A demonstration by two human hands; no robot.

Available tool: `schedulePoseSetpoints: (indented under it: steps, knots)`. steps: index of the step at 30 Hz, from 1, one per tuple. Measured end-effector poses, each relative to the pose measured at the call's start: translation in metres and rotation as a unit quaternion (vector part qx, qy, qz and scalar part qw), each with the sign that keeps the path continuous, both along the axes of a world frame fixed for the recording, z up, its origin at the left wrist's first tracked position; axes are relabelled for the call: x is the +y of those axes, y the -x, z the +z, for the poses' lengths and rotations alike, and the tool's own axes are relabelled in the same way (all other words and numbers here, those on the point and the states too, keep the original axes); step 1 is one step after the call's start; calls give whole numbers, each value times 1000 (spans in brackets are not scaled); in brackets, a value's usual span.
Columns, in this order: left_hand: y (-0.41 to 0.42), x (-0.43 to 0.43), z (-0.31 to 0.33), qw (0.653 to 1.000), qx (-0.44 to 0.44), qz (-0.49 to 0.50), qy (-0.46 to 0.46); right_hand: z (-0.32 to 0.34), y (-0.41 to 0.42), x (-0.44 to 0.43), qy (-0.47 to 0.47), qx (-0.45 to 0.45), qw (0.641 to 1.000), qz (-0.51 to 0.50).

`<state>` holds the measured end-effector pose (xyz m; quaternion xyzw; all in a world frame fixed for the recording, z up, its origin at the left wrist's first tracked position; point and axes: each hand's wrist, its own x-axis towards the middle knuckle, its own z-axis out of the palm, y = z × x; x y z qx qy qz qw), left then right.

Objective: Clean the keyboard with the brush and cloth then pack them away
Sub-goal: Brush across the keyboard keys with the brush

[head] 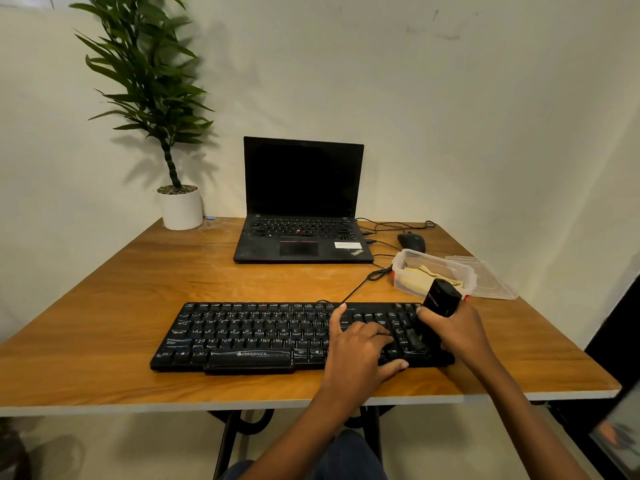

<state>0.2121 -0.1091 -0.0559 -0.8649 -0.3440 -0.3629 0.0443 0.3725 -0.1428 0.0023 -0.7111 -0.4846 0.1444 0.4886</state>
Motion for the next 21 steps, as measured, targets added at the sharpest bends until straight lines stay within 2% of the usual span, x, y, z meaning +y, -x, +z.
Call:
schedulePoseSetpoints:
  steps: [3, 8, 16, 21]
  knots:
    - [1, 1, 0, 1000, -4, -2, 0, 0, 3, 4, -17, -25, 999, -38]
    - [1, 0, 0, 1000, -10, -2, -3, -3, 9, 2, -5, -5, 1000, -7]
    - [1, 1, 0, 1000, -1, -5, 6, 5, -5, 58, -10, -28, 999, -45]
    - [1, 1, -1, 1000, 4, 0, 2, 2, 8, 52, 5, -35, 998, -46]
